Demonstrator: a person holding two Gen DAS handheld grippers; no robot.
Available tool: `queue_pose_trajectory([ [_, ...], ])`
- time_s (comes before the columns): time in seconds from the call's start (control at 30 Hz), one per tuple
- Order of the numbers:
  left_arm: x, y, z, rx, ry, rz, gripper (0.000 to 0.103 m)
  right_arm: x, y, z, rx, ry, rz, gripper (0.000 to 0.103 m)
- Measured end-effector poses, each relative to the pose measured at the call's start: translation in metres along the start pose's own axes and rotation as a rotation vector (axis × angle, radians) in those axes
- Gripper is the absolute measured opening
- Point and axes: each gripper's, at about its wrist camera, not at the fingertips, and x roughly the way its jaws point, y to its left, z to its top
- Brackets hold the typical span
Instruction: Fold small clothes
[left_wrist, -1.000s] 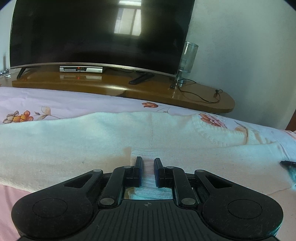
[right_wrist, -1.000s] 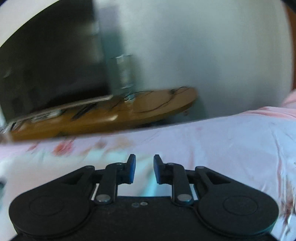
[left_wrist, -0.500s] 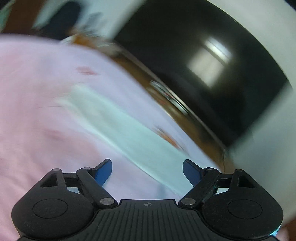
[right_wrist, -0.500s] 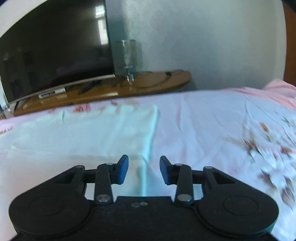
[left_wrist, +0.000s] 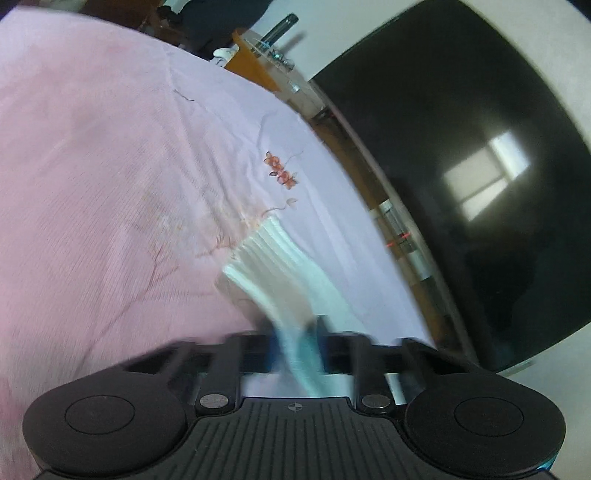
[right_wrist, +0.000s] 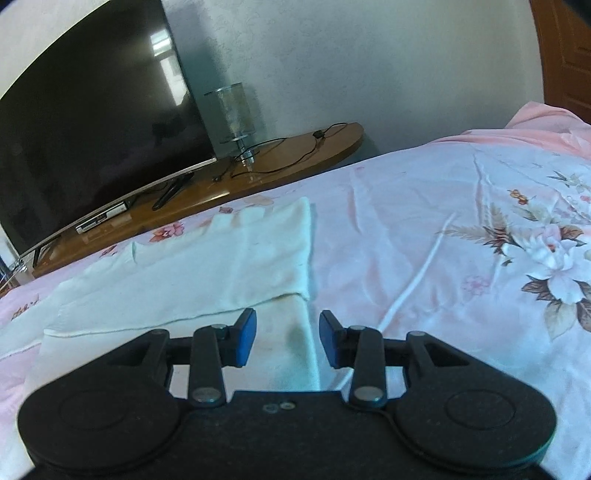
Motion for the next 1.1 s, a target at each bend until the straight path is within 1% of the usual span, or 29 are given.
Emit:
queue_pose_trajectory([
  [0.07, 0.004, -0.015, 0.003, 0.063, 0.009, -0.009, 0.004, 0.003, 0.000, -0.002, -0.002, 0.010, 0.002, 0.037],
  [0.1, 0.005, -0.028, 0.002, 0.109, 0.006, -0.027, 0.004, 0.005, -0.001, -0.003, -0.001, 0.012, 0.004, 0.037],
  [0.2, 0.005, -0.076, -0.014, 0.220, -0.002, -0.125, 0.004, 0.005, -0.003, -0.004, 0.008, 0.009, 0.005, 0.037],
  [0.27, 0.006, -0.114, -0.037, 0.305, 0.014, -0.196, 0.004, 0.004, -0.005, -0.004, 0.019, 0.004, 0.007, 0.037],
  [0.33, 0.011, -0.160, -0.068, 0.407, 0.051, -0.285, 0.004, 0.003, -0.007, -0.004, 0.024, -0.001, 0.006, 0.037],
  [0.43, 0.012, -0.233, -0.138, 0.605, 0.116, -0.394, 0.004, 0.000, -0.010, -0.004, 0.032, -0.011, 0.002, 0.037],
  [0.47, 0.013, -0.251, -0.158, 0.656, 0.138, -0.417, 0.004, -0.002, -0.013, -0.003, 0.034, -0.016, -0.002, 0.037],
  [0.53, 0.014, -0.289, -0.212, 0.776, 0.193, -0.478, 0.004, -0.007, -0.020, -0.001, 0.047, -0.028, -0.013, 0.037],
  [0.6, 0.014, -0.318, -0.260, 0.883, 0.243, -0.519, 0.004, -0.012, -0.029, 0.000, 0.066, -0.038, -0.026, 0.037],
  [0.67, 0.015, -0.337, -0.307, 0.956, 0.306, -0.553, 0.004, -0.017, -0.039, 0.000, 0.088, -0.045, -0.040, 0.038],
  [0.7, 0.014, -0.341, -0.329, 0.984, 0.333, -0.556, 0.004, -0.020, -0.044, 0.000, 0.099, -0.046, -0.048, 0.039],
  [0.73, 0.007, -0.341, -0.349, 1.003, 0.350, -0.557, 0.004, -0.022, -0.047, 0.000, 0.105, -0.046, -0.055, 0.039],
  [0.8, 0.015, -0.345, -0.382, 1.044, 0.415, -0.545, 0.004, -0.026, -0.054, -0.001, 0.120, -0.044, -0.065, 0.039],
  [0.83, 0.014, -0.343, -0.394, 1.063, 0.428, -0.529, 0.005, -0.027, -0.056, -0.001, 0.128, -0.041, -0.066, 0.039],
  [0.87, 0.007, -0.342, -0.402, 1.078, 0.413, -0.521, 0.010, -0.028, -0.057, -0.001, 0.137, -0.040, -0.064, 0.039],
  [0.9, -0.002, -0.339, -0.402, 1.082, 0.392, -0.544, 0.033, -0.029, -0.058, -0.001, 0.145, -0.043, -0.056, 0.039],
  [0.93, -0.013, -0.334, -0.401, 1.065, 0.387, -0.566, 0.068, -0.030, -0.057, 0.001, 0.150, -0.048, -0.048, 0.039],
  [0.97, -0.023, -0.330, -0.393, 1.036, 0.358, -0.567, 0.079, -0.030, -0.055, 0.002, 0.156, -0.057, -0.034, 0.040],
  [1.0, -0.034, -0.322, -0.381, 1.013, 0.294, -0.554, 0.083, -0.029, -0.053, 0.004, 0.164, -0.063, -0.017, 0.041],
  [1.03, -0.037, -0.312, -0.365, 1.000, 0.262, -0.539, 0.083, -0.026, -0.050, 0.006, 0.175, -0.066, 0.007, 0.041],
  [1.07, -0.040, -0.305, -0.351, 0.980, 0.245, -0.513, 0.083, -0.021, -0.045, 0.009, 0.188, -0.066, 0.035, 0.041],
  [1.1, -0.044, -0.296, -0.334, 0.950, 0.212, -0.479, 0.083, -0.015, -0.040, 0.012, 0.198, -0.064, 0.060, 0.041],
])
